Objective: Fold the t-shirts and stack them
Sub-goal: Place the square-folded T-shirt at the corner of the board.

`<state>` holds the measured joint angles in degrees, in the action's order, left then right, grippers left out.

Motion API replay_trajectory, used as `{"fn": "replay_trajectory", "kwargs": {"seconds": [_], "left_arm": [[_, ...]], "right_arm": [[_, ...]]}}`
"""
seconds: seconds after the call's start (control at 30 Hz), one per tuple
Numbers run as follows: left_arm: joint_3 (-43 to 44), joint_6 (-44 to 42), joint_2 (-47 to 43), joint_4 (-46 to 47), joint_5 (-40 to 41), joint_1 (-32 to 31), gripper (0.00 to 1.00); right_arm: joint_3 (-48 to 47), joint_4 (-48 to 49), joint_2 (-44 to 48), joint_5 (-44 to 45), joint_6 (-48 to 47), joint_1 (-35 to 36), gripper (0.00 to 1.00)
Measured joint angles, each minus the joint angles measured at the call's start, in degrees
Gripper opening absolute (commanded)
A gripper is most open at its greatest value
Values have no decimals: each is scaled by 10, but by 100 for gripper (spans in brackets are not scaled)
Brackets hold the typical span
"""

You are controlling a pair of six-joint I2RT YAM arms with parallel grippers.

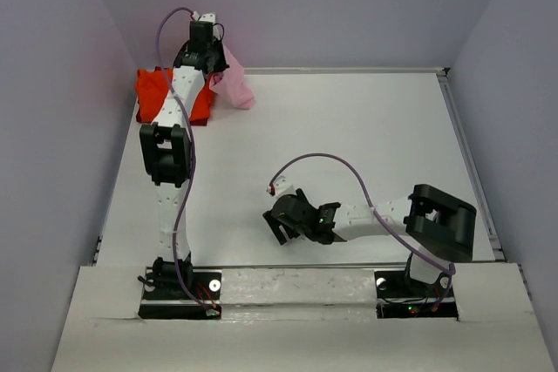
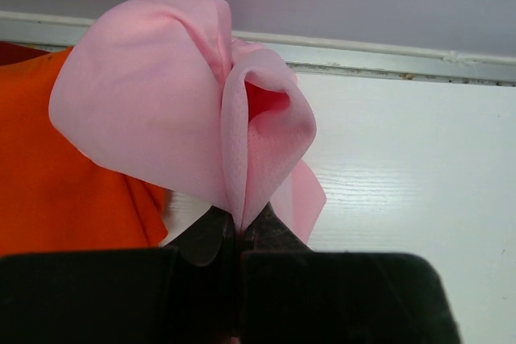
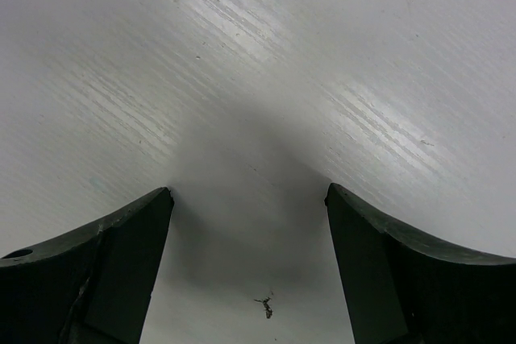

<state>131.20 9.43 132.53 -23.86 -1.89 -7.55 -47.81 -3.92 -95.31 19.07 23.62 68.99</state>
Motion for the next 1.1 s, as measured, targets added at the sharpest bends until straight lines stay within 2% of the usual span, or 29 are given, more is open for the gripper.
{"fn": "replay_trajectory", "kwargs": {"seconds": [0.33, 0.63, 1.1], "left_arm": [[0, -2, -12, 0, 0, 3, 0], [0, -8, -32, -3, -6, 35, 0], [0, 1, -54, -5, -59, 66, 0]], "right_arm": [[-12, 16, -18, 3, 0, 3, 82], [-22, 28, -31, 6, -3, 5, 82], [-42, 44, -55, 7, -12, 5, 82]]}}
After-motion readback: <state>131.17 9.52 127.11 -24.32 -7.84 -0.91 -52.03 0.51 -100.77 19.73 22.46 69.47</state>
